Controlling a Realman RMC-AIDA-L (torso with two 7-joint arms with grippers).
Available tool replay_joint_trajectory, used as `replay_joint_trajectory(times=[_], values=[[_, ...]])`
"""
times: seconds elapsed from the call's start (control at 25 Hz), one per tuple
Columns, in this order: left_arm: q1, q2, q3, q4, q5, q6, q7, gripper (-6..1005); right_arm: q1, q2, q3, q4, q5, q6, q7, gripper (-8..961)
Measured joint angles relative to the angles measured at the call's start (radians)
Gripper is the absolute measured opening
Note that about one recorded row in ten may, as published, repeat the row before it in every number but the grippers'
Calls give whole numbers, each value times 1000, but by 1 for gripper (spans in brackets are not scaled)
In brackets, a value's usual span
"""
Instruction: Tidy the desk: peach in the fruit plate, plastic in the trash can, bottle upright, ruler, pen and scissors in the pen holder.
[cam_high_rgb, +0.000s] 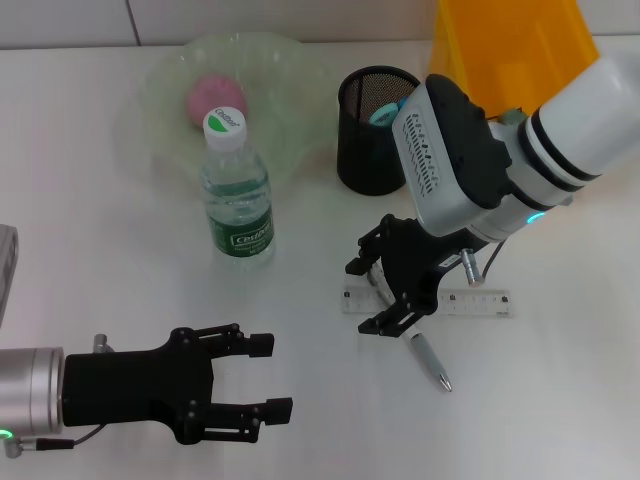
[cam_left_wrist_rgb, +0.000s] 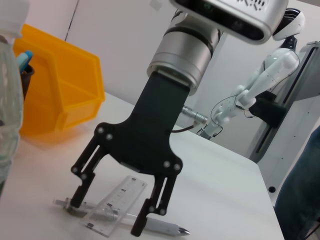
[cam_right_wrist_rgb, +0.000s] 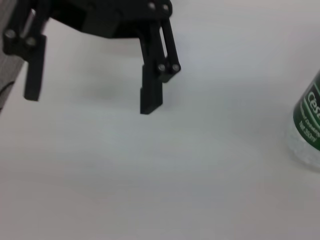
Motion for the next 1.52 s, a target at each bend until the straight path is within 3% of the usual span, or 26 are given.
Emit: replay_joint_trajectory(times=[0.44,0.76,0.96,1.04,1.24,1.28,1.32,1.48,1.52], values=[[-1,-11,7,0,0,-23,-1,844,29,2,-11,72,15,40,7,731],[-1,-18,10,0,0,-39,0,844,27,2,-11,70,15,43,31,548],[-1,-19,10,0,0,-39,0,844,4,-1,1,28,15,15,43,379],[-1,-19,9,0,0,-38,0,844,-24,-5,14,-21,15,-15,49,379],[-1,-18,1,0,0,-36,0,844,-116,-7,192,-173,34,-122,47,379],[-2,-18,1,0,0,-35,0,844,-139,-12,299,-204,75,-174,44,379],[-2,-18,1,0,0,-35,0,844,-139,-12,299,-204,75,-174,44,379],[-3,-17,-1,3,-4,-36,0,844,-167,-33,582,-213,215,-297,54,378],[-3,-17,-1,3,-4,-36,0,844,-167,-33,582,-213,215,-297,54,378]])
